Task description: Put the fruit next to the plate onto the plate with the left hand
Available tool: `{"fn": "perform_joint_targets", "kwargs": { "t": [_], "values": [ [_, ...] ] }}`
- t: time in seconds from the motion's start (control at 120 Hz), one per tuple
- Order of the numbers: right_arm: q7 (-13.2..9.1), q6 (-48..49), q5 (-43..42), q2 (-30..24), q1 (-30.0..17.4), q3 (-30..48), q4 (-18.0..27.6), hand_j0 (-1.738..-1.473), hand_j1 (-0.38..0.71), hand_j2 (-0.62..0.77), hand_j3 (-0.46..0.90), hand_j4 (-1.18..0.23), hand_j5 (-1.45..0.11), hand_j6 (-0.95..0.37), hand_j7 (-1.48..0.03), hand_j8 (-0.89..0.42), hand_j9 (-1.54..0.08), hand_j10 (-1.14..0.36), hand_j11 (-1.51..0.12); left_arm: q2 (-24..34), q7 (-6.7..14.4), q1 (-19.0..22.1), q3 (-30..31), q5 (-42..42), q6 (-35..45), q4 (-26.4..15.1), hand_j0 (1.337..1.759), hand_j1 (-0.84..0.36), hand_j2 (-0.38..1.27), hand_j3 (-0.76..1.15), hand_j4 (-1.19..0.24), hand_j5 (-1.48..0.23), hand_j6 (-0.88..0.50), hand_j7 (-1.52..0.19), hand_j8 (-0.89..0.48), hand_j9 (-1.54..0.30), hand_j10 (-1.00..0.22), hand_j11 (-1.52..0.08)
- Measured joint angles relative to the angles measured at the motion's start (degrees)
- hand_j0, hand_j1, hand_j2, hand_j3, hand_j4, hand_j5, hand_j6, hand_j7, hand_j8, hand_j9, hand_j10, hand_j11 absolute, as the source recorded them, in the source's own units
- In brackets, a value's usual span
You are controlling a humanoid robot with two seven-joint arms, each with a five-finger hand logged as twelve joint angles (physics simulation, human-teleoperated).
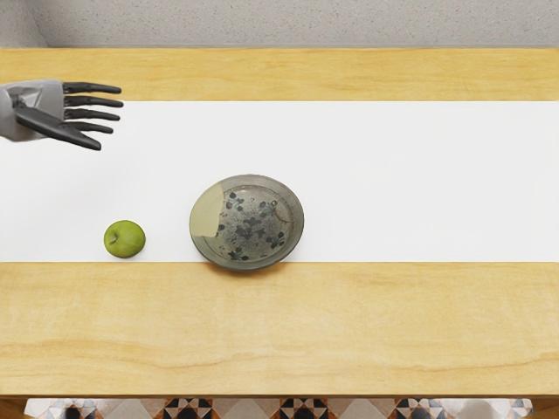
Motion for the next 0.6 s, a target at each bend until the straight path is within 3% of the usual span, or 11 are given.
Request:
{"fn": "perform_joint_targets", "kwargs": {
  "t": [0.15, 0.217, 0.35, 0.467, 0.6],
  "values": [
    [0.12, 0.00, 0.00, 0.00, 0.06, 0.09, -0.04, -1.658, -0.32, 0.00, 0.00, -0.02, -0.03, -0.02, -0.03, -0.02, -0.03, -0.02, -0.03, 1.03, 0.13, 0.34, -0.09, 0.12, 0.00, -0.32, 1.658, 0.06, 0.05, 0.00, -0.24, -0.32, -0.24, -0.32, -0.24, -0.32, -0.24, -0.32],
    [0.07, 0.00, 0.00, 0.00, 0.10, 0.11, -0.07, -1.658, -0.32, 0.00, 0.00, -0.02, -0.03, -0.02, -0.03, -0.02, -0.03, -0.02, -0.03, 5.69, 1.30, 0.52, -0.13, 0.15, 0.00, -2.47, 1.658, 0.06, 0.05, 0.00, -0.24, -0.32, -0.24, -0.32, -0.24, -0.32, -0.24, -0.32],
    [0.00, 0.00, 0.00, 0.00, 0.14, 0.12, -0.13, -1.658, -0.32, 0.00, 0.00, -0.02, -0.03, -0.02, -0.03, -0.02, -0.03, -0.02, -0.03, 17.13, 2.46, 0.72, -0.21, 2.33, -0.01, -16.16, 1.658, 0.06, 0.05, 0.00, -0.24, -0.32, -0.24, -0.32, -0.24, -0.32, -0.24, -0.32],
    [-0.01, 0.00, 0.00, 0.00, 0.15, 0.13, -0.16, -1.658, -0.32, 0.00, 0.00, -0.02, -0.03, -0.02, -0.03, -0.02, -0.03, -0.02, -0.03, 18.32, 2.76, 0.73, -0.23, 7.60, -0.02, -27.42, 1.658, 0.06, 0.05, 0.00, -0.24, -0.32, -0.24, -0.32, -0.24, -0.32, -0.24, -0.32],
    [-0.02, 0.00, 0.00, 0.00, 0.16, 0.13, -0.16, -1.658, -0.32, 0.00, 0.00, -0.02, -0.03, -0.02, -0.03, -0.02, -0.03, -0.02, -0.03, 18.10, 2.86, 1.88, -0.15, 13.98, 4.02, -34.52, 1.658, 0.06, 0.05, 0.00, -0.24, -0.32, -0.24, -0.32, -0.24, -0.32, -0.24, -0.32]
  ]
}}
